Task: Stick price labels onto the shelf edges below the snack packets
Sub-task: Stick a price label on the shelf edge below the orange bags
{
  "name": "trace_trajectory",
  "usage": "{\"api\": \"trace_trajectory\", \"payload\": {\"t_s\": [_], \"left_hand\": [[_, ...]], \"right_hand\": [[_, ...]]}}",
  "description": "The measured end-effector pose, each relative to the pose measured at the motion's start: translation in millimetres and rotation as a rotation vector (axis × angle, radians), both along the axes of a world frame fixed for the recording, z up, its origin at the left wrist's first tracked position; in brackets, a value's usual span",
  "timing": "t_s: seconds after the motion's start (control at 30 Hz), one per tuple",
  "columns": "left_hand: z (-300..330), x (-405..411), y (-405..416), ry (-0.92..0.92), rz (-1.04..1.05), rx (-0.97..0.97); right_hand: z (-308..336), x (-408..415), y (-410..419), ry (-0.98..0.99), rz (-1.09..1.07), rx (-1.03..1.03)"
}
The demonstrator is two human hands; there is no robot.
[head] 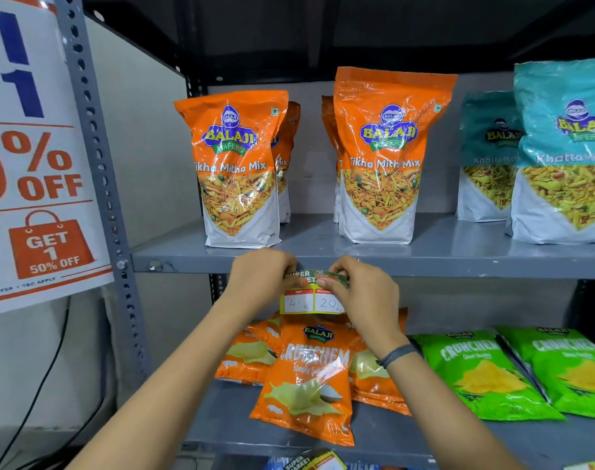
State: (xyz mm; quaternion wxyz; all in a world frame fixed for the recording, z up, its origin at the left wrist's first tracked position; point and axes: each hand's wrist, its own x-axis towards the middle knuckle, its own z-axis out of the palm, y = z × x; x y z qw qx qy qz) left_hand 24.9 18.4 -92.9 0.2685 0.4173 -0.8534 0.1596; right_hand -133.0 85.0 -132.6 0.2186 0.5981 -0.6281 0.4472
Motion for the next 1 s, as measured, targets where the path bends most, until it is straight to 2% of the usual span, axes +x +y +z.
{"api": "trace_trajectory", "payload": {"t_s": [0.23,0.43,0.6,0.8,1.0], "left_hand": [[-9.2,-4.7,2.2,0.006,0.039,-0.146],[-2.8,-0.9,1.7,0.191,-0.015,-0.023],[-2.2,-7.5,3.4,0.238,0.036,-0.064],[-7.4,-19.0,9.8,0.310,0.176,-0.093],[-12.8,-33.0,26.7,0.271,0.386,-0.281]], "right_hand": [[-0.7,0.0,-5.5,0.113,-0.051,0.002],[6.9,-4.5,-6.4,-0.099,0.054,-0.074],[8.3,-5.9,-9.7,-0.134,0.044,-0.079],[7.5,-5.9,-13.2,-0.145,0.029,-0.076],[7.7,-11.6,-8.0,-0.182,0.081,-0.074]]}}
